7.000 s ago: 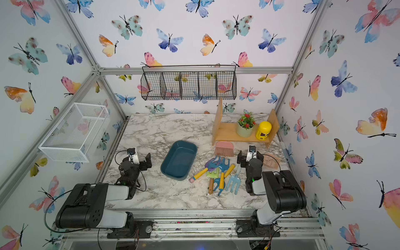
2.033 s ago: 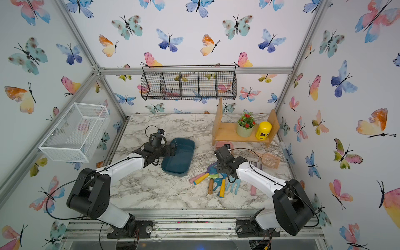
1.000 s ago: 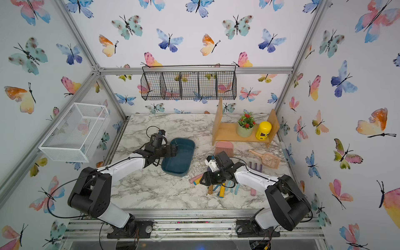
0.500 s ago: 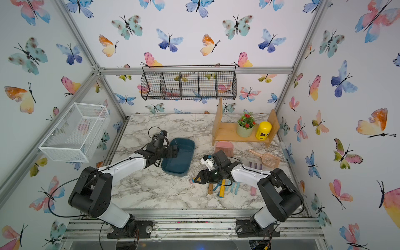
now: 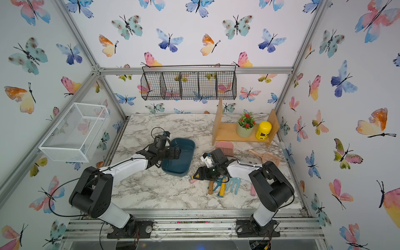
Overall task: Put the rake into the storage box
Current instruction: Adjust the rake at the center of the board, then pick up the rake at the center of the board.
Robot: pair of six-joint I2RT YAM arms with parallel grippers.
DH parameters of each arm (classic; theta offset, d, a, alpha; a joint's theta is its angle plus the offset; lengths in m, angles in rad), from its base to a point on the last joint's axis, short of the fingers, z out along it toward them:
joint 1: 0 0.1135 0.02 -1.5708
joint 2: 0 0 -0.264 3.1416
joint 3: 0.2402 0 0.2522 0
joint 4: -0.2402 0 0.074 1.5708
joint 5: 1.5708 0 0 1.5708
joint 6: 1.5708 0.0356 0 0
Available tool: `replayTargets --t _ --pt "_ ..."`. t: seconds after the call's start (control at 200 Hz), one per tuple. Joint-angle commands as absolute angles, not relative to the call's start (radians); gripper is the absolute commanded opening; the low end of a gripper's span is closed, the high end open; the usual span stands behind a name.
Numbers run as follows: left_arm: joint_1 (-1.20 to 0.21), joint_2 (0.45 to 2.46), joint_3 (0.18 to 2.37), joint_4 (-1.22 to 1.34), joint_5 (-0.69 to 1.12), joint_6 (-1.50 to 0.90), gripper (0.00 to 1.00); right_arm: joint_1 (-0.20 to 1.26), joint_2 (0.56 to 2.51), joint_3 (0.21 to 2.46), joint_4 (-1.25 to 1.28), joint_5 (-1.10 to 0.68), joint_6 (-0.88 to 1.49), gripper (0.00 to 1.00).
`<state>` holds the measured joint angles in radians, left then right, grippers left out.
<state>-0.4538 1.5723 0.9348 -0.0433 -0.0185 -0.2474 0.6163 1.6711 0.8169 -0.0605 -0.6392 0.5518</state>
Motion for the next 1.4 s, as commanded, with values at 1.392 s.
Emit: replayTargets --t 1.392 --pt "-0.476 1.603 0.935 -0.02 0.003 -0.244 0.95 0.324 1.397 0.887 -0.665 0.263 0.683 0.76"
